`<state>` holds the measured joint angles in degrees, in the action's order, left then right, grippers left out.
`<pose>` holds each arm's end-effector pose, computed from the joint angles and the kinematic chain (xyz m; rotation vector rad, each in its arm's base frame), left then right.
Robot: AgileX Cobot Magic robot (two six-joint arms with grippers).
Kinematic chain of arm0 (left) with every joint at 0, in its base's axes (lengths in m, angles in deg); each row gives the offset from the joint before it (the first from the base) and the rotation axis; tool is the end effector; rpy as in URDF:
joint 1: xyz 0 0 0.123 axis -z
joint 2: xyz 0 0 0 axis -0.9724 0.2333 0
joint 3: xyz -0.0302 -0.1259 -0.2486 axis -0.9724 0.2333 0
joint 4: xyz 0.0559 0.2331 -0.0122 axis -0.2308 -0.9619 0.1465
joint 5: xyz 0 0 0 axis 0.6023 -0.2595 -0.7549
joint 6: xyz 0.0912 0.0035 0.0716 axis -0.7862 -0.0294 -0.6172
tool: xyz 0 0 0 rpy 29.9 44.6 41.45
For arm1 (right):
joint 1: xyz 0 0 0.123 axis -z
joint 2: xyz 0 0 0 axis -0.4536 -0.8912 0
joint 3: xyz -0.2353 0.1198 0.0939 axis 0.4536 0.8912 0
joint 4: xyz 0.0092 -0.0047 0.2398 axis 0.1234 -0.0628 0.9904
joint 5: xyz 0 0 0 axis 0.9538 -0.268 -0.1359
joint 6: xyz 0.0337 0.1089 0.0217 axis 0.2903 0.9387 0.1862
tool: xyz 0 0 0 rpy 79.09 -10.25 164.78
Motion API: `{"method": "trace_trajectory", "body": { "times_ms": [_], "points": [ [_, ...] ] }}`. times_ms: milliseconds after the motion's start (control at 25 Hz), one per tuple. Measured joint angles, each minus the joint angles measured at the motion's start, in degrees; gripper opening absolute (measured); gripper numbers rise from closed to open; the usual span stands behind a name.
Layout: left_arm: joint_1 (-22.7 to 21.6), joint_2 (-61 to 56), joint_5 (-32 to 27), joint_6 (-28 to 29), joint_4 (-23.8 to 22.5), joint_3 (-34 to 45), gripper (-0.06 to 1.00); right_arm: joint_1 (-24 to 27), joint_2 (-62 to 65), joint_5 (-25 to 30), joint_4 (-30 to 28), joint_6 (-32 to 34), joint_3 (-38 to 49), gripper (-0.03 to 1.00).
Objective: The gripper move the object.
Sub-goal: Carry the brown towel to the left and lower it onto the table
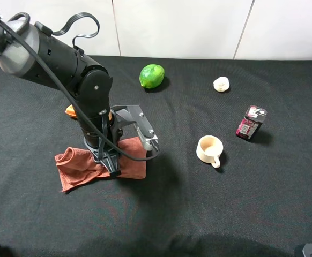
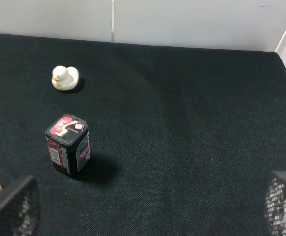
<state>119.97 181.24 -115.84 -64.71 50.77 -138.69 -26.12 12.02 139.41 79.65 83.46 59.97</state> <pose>0.2285 -0.2181 0.0824 1.5297 2.6220 -0.0529 0.0127 0.0013 0.2644 -0.0564 1.9995 -0.0379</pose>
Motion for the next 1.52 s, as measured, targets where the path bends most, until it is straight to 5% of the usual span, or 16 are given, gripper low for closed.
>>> {"method": "trace_trajectory", "body": {
  "times_ms": [240,880,1520],
  "points": [
    [0.00,0.00,0.16,0.22,0.00,0.00,0.18,0.00,0.00,0.00,0.00,0.00,0.00,0.69],
    [0.00,-3.04,-0.53,0.79,0.00,-0.64,0.18,0.00,0.00,0.00,0.00,0.00,0.00,0.69],
    [0.00,-3.89,-17.08,2.59,-1.95,-15.31,0.18,0.00,0.00,0.00,0.00,0.00,0.00,0.69]
  ]
}}
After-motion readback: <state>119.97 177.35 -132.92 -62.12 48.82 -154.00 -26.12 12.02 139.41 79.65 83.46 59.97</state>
